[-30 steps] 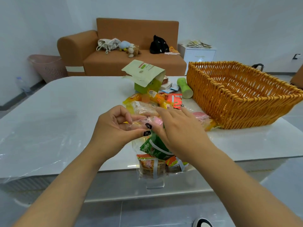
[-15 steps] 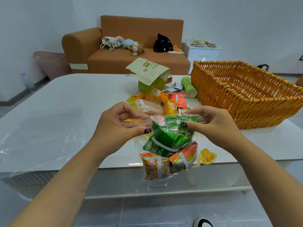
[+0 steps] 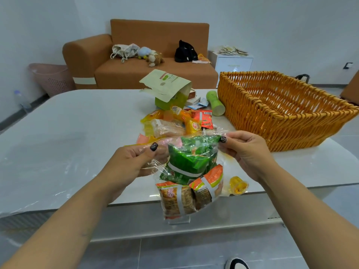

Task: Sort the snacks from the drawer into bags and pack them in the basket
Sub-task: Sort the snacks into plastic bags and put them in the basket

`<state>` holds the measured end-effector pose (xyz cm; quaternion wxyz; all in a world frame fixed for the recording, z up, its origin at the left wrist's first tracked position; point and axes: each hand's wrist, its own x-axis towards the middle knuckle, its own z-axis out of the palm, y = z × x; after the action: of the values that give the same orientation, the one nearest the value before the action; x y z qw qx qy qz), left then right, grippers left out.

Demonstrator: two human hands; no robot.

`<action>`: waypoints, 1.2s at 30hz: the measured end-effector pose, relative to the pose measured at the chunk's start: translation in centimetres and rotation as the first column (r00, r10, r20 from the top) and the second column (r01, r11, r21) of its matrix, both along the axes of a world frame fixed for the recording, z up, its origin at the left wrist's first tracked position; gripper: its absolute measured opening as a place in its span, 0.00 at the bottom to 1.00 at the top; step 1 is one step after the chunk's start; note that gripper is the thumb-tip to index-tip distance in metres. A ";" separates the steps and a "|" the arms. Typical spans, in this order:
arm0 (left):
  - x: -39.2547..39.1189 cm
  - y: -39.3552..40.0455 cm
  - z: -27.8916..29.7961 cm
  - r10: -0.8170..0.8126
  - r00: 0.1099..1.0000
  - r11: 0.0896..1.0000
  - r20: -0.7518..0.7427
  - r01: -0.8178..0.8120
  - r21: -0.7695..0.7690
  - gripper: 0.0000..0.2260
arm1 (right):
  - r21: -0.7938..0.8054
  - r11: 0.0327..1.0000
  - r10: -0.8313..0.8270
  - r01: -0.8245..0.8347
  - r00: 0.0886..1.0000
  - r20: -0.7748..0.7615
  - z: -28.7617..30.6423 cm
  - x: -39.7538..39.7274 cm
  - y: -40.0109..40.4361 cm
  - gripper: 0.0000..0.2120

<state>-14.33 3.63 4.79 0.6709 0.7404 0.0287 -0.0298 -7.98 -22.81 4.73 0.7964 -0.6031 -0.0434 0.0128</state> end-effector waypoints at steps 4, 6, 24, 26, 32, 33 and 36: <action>0.6 0.1 -0.1 0.038 0.998 0.998 0.041 -0.040 0.049 0.14 | 0.047 0.998 -0.037 0.037 0.999 0.020 -0.3 0.5 0.2 0.13; 0.8 0.2 0.0 0.061 0.996 0.998 0.063 -0.063 0.031 0.15 | 0.069 0.997 -0.035 0.033 0.999 0.016 -0.3 0.6 0.3 0.12; 1.0 -0.7 0.2 0.181 0.983 0.983 0.042 -0.180 -0.042 0.21 | -0.070 0.995 -0.068 0.078 0.988 0.136 0.0 -1.1 2.1 0.10; 0.8 -1.8 0.0 0.218 0.974 0.975 0.062 -0.219 0.024 0.30 | -0.116 0.987 -0.092 0.110 0.985 0.148 -0.3 -1.2 2.7 0.06; 1.7 -2.6 -0.7 0.321 0.943 0.943 0.086 -0.327 0.063 0.27 | -0.647 0.751 -0.078 0.133 0.990 0.114 2.0 -0.8 0.6 0.07; 1.9 -2.5 -0.9 0.331 0.940 0.940 0.087 -0.337 0.060 0.27 | -0.801 0.587 -0.080 0.121 0.993 0.091 2.5 -0.8 -0.3 0.11; 2.4 -2.3 -1.4 0.369 0.925 0.925 0.086 -0.375 0.059 0.26 | -0.984 0.084 -0.104 -0.157 0.981 -0.165 2.7 -1.9 -2.0 0.31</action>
<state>-11.96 1.32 3.35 0.6369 0.7465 0.1451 0.1264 -9.88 -24.86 7.45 0.1773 -0.9769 0.0431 0.1113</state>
